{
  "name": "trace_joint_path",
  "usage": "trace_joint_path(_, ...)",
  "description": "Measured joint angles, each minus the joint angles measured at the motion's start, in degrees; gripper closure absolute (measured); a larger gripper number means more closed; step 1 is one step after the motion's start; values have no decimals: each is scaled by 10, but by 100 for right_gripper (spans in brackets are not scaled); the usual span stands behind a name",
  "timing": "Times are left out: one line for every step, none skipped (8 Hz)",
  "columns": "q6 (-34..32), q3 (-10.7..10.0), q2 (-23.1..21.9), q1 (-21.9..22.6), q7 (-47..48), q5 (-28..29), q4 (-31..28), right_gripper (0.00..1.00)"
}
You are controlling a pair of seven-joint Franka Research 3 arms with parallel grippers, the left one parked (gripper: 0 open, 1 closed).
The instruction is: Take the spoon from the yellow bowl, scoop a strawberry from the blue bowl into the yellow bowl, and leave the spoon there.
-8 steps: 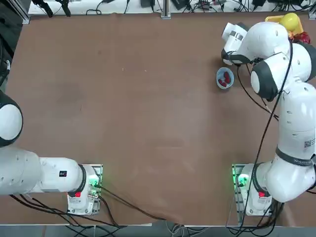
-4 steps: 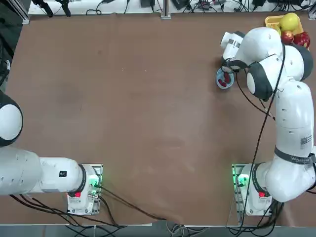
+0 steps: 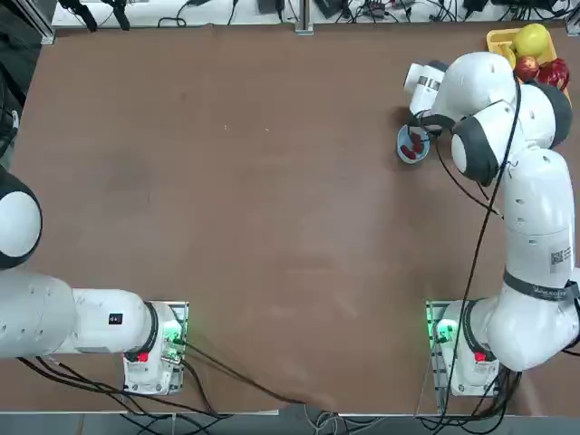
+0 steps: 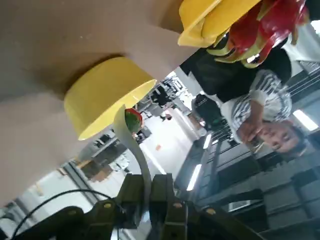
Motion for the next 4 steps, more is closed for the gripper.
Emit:
trace_joint_path(1,0,5,0,-20,-16,0,89)
trace_joint_path(3,0,12,0,-33,-26,0,89)
trace_joint_path(7,0,18,0,-40,-31,0,89)
trace_joint_path(11,1,22,0,-49,-31,0,89)
